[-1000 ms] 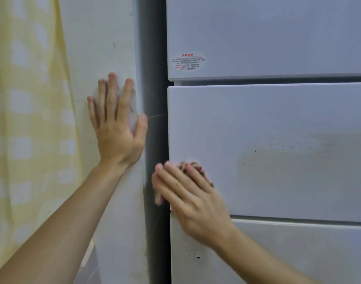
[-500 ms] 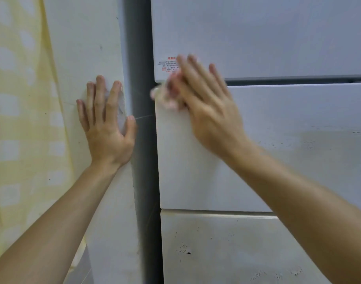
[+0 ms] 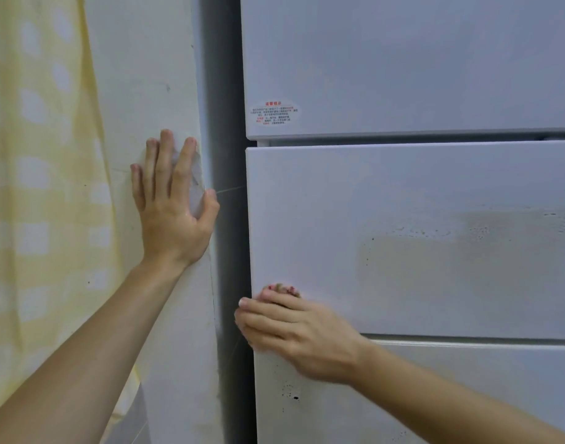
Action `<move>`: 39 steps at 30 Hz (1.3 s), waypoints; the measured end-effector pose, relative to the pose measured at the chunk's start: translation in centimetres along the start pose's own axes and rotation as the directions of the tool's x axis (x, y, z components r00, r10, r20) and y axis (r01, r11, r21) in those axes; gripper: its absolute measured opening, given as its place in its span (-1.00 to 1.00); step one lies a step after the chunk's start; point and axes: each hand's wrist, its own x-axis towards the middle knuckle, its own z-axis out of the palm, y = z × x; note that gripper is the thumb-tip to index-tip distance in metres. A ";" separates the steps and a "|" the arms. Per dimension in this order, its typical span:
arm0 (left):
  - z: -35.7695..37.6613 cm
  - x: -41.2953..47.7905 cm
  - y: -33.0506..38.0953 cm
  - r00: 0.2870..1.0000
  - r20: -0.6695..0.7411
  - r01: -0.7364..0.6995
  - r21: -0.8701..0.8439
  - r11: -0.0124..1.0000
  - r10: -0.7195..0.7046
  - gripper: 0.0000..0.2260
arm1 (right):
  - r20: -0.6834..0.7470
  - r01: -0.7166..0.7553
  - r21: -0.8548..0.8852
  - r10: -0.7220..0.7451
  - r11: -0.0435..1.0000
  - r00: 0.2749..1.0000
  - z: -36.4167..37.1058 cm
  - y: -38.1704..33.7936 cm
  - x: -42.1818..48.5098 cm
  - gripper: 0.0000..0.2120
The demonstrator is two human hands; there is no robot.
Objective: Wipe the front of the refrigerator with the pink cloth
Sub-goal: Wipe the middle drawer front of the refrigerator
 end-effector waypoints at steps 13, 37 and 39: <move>1.2 -2.1 6.7 0.998 -0.013 -0.062 -0.102 0.993 0.061 -0.46 | -0.418 -0.578 0.109 0.565 0.808 0.711 -5.2 7.8 1.1 -0.35; 2.8 -4.3 12.0 0.995 -0.003 -0.101 -0.126 0.987 0.101 -0.44 | -0.431 -0.647 0.081 0.612 0.759 0.663 -4.5 7.1 -4.6 -0.42; 2.9 -4.5 12.2 0.994 -0.005 -0.105 -0.130 0.986 0.105 -0.44 | -0.353 -0.591 0.049 0.568 0.805 0.743 -2.8 3.9 -7.2 -0.37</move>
